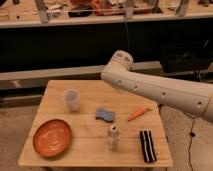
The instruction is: Pick up the ceramic cup
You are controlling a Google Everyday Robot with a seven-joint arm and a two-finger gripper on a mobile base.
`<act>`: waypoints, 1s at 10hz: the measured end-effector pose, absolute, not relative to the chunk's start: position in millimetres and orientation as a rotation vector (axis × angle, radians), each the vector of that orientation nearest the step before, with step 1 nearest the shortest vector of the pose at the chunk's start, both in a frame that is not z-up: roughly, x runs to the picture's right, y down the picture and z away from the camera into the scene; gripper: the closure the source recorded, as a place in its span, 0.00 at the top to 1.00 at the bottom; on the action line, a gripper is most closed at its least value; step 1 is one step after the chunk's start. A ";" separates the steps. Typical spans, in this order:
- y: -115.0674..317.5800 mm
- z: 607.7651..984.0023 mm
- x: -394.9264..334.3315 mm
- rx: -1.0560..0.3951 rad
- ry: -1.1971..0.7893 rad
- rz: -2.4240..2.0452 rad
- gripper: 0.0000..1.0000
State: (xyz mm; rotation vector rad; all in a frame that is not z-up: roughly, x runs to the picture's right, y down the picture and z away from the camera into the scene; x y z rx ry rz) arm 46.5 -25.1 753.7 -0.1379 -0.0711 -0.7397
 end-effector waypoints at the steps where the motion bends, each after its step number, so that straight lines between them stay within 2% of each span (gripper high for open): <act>1: -26.5 754.9 40.1 -0.129 -0.086 -0.752 0.80; 10: -35.8 770.0 -38.1 -0.073 -0.237 -0.858 0.80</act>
